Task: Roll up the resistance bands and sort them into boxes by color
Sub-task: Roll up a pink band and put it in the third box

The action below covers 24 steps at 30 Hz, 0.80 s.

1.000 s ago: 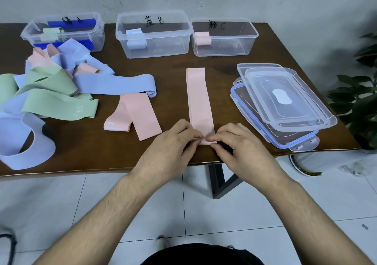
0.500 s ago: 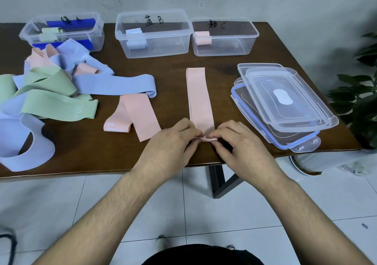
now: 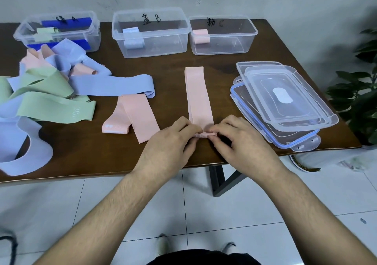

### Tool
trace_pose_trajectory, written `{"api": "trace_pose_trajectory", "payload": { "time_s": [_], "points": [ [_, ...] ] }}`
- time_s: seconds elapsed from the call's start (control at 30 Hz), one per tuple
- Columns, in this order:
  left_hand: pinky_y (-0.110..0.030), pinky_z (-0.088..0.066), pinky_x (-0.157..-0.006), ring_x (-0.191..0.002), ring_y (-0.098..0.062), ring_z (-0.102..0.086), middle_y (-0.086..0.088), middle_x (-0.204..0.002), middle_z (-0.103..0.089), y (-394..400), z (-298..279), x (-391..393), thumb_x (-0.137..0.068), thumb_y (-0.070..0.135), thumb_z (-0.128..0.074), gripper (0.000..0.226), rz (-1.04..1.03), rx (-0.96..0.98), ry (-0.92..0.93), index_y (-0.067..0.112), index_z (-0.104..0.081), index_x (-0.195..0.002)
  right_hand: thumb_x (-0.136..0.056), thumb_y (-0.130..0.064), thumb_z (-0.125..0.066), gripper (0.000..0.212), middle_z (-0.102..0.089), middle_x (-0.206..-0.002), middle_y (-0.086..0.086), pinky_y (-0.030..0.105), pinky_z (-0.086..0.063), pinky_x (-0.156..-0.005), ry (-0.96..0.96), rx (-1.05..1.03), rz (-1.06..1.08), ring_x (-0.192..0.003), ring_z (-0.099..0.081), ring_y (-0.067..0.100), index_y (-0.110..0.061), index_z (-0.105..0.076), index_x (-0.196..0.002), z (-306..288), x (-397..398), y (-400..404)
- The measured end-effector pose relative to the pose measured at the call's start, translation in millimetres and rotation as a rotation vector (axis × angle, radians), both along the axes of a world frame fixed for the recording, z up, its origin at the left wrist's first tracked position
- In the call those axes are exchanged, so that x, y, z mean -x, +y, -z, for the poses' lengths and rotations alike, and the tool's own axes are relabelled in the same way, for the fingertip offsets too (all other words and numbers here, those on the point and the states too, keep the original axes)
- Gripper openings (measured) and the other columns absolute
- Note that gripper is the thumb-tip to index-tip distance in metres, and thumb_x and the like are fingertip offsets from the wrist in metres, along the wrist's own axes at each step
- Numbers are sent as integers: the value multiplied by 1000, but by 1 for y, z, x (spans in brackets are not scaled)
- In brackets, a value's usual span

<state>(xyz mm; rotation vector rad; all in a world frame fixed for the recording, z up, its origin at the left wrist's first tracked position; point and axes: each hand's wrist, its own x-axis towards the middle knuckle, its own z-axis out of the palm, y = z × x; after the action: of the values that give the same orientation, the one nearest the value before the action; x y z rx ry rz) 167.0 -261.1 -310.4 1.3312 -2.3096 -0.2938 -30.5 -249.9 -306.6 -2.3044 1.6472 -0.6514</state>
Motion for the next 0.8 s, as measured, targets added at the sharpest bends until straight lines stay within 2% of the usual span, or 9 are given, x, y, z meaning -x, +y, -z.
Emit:
{"api": "trace_pose_trajectory", "payload": {
  "time_s": [0.13, 0.27, 0.47, 0.6, 0.67, 0.8],
  "points": [
    [-12, -29, -56, -71, -9, -52, 7, -104, -56, -3, -1, 2, -99, 31, -56, 20, -24, -39, -17, 26, -62, -116, -97, -33, -59, 24, -59, -106, -10, 27, -47, -88, 19, -81, 3, -98, -50, 10, -30, -64, -121, -3, -7, -2],
    [-20, -39, -61, -78, -11, -56, 7, -106, -55, -6, -3, 0, -101, 33, -50, 24, -9, -51, -24, 25, -62, -120, -97, -33, -59, 25, -58, -107, -9, 26, -45, -90, 22, -120, 1, -102, -50, 10, -32, -63, -122, -7, -9, -5],
    [-21, -44, -58, -70, -11, -52, 8, -97, -55, 1, -5, -13, -99, 32, -52, 21, 46, -57, -39, 25, -65, -114, -97, -32, -59, 23, -61, -101, -7, 26, -47, -87, 35, -74, -54, -97, -53, 12, -28, -69, -117, -4, -12, 2],
    [-11, -28, -55, -65, -8, -48, 14, -89, -50, 11, -8, -20, -98, 30, -56, 17, 61, -75, -44, 24, -67, -109, -96, -30, -61, 22, -60, -97, -8, 19, -42, -82, 31, -48, -77, -92, -52, 11, -27, -71, -115, -2, -15, 13],
    [-9, -23, -55, -65, -7, -47, 14, -89, -53, 14, -9, -21, -97, 30, -57, 16, 61, -82, -52, 24, -68, -107, -95, -28, -64, 19, -60, -95, -8, 20, -42, -80, 26, -37, -85, -89, -51, 10, -27, -72, -113, -1, -16, 16],
    [-13, -31, -55, -68, -9, -53, 9, -94, -58, 12, -8, -22, -97, 30, -57, 19, 68, -81, -40, 24, -69, -110, -93, -31, -65, 23, -59, -91, -8, 25, -46, -78, -5, -9, -61, -87, -52, 14, -27, -70, -115, 1, -18, 19]
  ]
}}
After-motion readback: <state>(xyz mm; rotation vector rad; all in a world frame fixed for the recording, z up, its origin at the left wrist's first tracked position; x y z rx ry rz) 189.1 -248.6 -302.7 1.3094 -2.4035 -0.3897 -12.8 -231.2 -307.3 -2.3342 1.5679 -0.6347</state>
